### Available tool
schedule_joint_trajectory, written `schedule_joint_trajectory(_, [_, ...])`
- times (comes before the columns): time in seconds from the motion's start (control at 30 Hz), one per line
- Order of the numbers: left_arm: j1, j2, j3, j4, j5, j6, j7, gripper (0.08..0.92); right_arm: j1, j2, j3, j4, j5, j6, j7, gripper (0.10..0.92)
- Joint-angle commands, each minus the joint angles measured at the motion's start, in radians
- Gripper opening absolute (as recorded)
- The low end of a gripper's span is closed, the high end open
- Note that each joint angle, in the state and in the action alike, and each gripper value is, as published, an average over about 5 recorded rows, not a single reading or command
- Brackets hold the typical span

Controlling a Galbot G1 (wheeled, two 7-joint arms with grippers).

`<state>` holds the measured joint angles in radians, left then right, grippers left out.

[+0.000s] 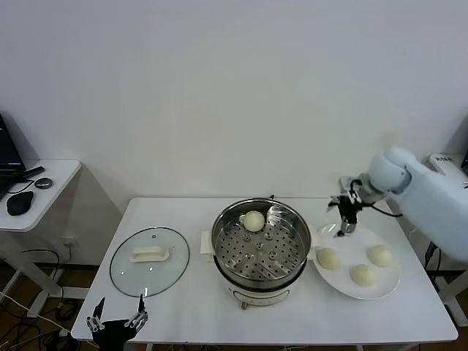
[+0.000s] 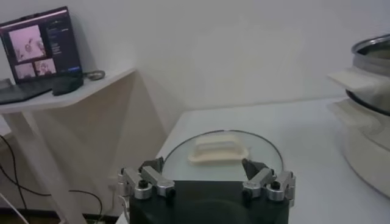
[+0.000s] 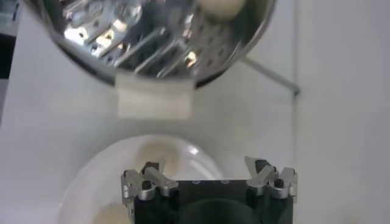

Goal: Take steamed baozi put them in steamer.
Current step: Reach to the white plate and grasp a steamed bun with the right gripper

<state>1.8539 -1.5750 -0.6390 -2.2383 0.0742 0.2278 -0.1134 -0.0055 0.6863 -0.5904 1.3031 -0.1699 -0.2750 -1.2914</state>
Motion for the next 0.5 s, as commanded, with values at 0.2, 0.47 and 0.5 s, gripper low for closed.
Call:
schedule_joint_trajectory(0.2, [0.003, 0.004, -0.013, 0.000, 0.000, 0.002, 0.003, 0.823, -0.140, 0.064, 0.054, -0.071, -0.135, 0.020, -0.012, 0.823])
schedule_joint_trajectory(0.47, [-0.001, 0.004, -0.013, 0.012, 0.000, 0.002, 0.003, 0.823, -0.191, 0.111, 0.089, -0.113, -0.179, 0.027, 0.009, 0.823])
schedule_joint_trajectory(0.5, [0.000, 0.004, -0.013, 0.013, 0.001, 0.002, 0.003, 0.823, -0.195, 0.112, 0.094, -0.113, -0.184, 0.027, 0.009, 0.823])
